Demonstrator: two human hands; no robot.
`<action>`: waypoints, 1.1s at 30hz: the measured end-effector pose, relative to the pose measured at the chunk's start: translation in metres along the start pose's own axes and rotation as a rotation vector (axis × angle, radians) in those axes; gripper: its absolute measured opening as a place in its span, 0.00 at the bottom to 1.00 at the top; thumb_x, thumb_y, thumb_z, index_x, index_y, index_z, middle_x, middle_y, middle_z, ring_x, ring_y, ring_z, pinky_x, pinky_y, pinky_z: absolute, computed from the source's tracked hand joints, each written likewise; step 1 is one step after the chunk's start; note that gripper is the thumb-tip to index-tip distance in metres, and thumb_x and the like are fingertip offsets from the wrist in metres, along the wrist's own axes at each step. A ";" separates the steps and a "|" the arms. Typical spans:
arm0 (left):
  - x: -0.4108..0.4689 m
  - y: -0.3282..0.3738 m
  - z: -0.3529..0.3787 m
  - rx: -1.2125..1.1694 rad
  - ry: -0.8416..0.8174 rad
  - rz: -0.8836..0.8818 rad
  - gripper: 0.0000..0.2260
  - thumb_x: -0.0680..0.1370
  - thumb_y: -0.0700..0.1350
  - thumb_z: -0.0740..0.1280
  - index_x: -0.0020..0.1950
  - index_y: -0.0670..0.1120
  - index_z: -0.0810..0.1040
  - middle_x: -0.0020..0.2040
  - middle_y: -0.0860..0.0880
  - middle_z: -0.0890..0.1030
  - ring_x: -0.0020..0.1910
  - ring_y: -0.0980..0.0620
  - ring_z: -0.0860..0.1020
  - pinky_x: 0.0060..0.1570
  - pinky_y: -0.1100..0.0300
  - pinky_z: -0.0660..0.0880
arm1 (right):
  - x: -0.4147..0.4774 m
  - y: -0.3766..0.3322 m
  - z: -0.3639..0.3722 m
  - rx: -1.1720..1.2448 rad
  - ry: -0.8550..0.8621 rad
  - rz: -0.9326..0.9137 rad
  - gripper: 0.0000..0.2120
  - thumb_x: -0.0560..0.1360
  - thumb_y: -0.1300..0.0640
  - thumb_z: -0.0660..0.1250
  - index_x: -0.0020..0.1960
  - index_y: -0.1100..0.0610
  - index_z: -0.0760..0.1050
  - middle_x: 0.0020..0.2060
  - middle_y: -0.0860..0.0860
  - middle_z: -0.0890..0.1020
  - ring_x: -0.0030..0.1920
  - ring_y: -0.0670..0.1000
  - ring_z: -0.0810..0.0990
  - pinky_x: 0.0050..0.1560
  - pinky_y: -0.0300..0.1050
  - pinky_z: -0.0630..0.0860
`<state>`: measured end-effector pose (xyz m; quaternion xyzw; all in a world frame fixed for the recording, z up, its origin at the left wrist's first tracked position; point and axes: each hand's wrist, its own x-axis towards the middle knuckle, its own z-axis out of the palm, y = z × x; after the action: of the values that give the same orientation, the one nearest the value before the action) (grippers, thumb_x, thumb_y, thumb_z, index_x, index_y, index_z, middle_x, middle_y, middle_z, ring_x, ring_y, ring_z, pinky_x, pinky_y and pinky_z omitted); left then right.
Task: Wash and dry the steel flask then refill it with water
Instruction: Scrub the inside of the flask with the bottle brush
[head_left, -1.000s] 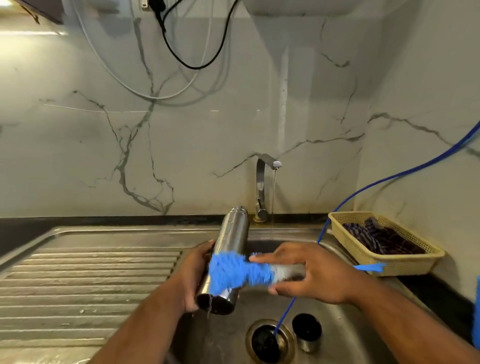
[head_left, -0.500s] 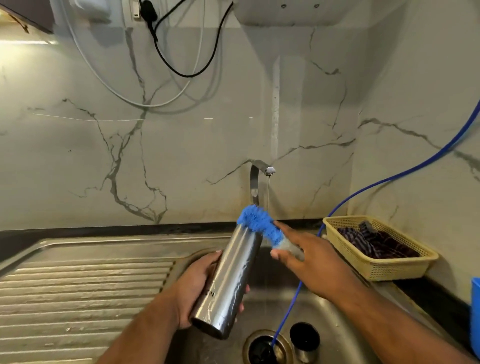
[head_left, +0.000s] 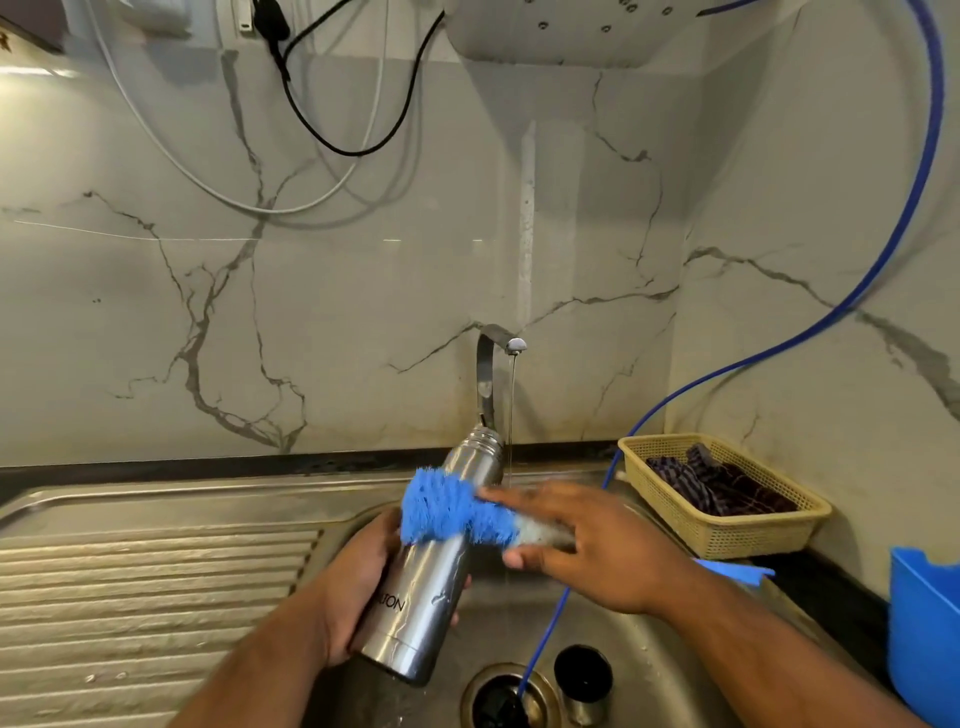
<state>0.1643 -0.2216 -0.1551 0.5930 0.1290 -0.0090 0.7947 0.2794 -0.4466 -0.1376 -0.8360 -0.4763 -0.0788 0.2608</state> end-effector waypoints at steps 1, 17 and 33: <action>-0.001 0.000 0.001 0.009 0.002 0.003 0.25 0.81 0.57 0.59 0.61 0.36 0.78 0.52 0.27 0.82 0.36 0.39 0.82 0.37 0.51 0.82 | 0.001 0.001 0.001 -0.006 0.043 0.010 0.29 0.77 0.34 0.66 0.72 0.20 0.56 0.63 0.40 0.77 0.62 0.43 0.74 0.63 0.47 0.75; -0.005 0.002 0.005 0.146 0.154 0.049 0.25 0.81 0.60 0.60 0.60 0.39 0.80 0.52 0.30 0.83 0.44 0.37 0.82 0.50 0.43 0.80 | -0.004 -0.008 -0.004 0.048 -0.018 -0.012 0.27 0.76 0.31 0.63 0.71 0.20 0.57 0.68 0.39 0.76 0.64 0.41 0.75 0.66 0.50 0.75; 0.000 -0.001 -0.004 -0.030 0.027 -0.032 0.28 0.80 0.61 0.59 0.66 0.39 0.77 0.50 0.31 0.82 0.39 0.37 0.83 0.37 0.51 0.82 | 0.000 -0.009 -0.001 0.090 0.096 0.015 0.28 0.77 0.36 0.68 0.73 0.24 0.61 0.64 0.38 0.78 0.58 0.36 0.77 0.58 0.37 0.77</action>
<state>0.1634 -0.2183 -0.1573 0.5790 0.1491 -0.0117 0.8015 0.2721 -0.4437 -0.1336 -0.8222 -0.4601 -0.0955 0.3212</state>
